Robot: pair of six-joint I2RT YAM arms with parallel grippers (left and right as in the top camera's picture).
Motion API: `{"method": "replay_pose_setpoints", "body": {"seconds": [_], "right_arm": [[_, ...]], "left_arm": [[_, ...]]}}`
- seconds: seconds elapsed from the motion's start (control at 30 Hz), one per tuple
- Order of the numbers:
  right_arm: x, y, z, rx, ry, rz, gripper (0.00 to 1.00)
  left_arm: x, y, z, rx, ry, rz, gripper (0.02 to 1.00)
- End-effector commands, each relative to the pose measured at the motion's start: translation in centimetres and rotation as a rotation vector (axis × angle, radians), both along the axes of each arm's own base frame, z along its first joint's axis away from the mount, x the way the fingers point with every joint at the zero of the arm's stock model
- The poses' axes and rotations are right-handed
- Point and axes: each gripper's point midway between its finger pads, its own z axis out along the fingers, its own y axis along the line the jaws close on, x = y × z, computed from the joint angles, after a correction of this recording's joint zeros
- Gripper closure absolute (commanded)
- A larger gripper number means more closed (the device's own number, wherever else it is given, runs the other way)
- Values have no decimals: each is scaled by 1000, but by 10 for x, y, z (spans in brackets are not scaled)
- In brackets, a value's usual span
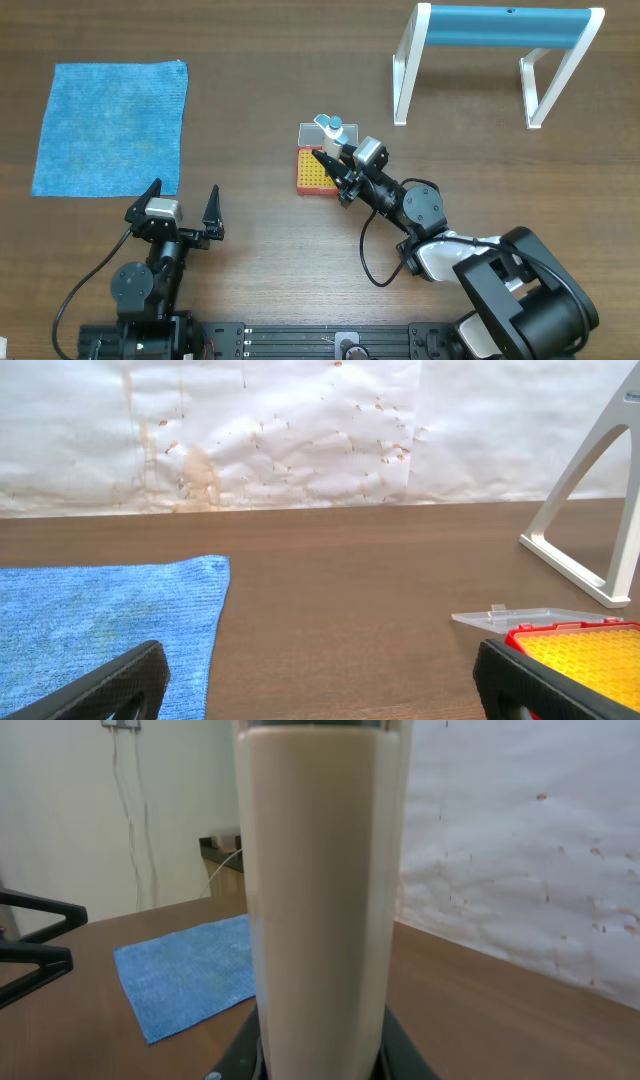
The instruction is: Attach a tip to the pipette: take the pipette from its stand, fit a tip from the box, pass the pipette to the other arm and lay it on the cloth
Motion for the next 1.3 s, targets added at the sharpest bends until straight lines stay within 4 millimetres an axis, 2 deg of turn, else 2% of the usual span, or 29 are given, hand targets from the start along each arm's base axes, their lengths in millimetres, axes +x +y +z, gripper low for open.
{"method": "replay_pose_setpoints", "body": {"seconds": [0.03, 0.37, 0.57, 0.87, 1.03, 1.3], "right_arm": [[16, 3, 7, 28, -6, -38, 917], [27, 1, -9, -13, 1, -62, 919], [30, -3, -10, -17, 1, -73, 917], [39, 2, -19, -25, 16, -72, 919], [41, 3, -16, -21, 9, -73, 919], [42, 4, -22, -29, 23, -72, 919]], "left_arm": [[0, 1, -1, 10, 2, 8, 34], [0, 1, -1, 10, 2, 8, 34], [0, 1, -1, 10, 2, 8, 34], [0, 1, -1, 10, 2, 8, 34], [0, 1, -1, 10, 2, 8, 34], [0, 1, -1, 10, 2, 8, 36]]}}
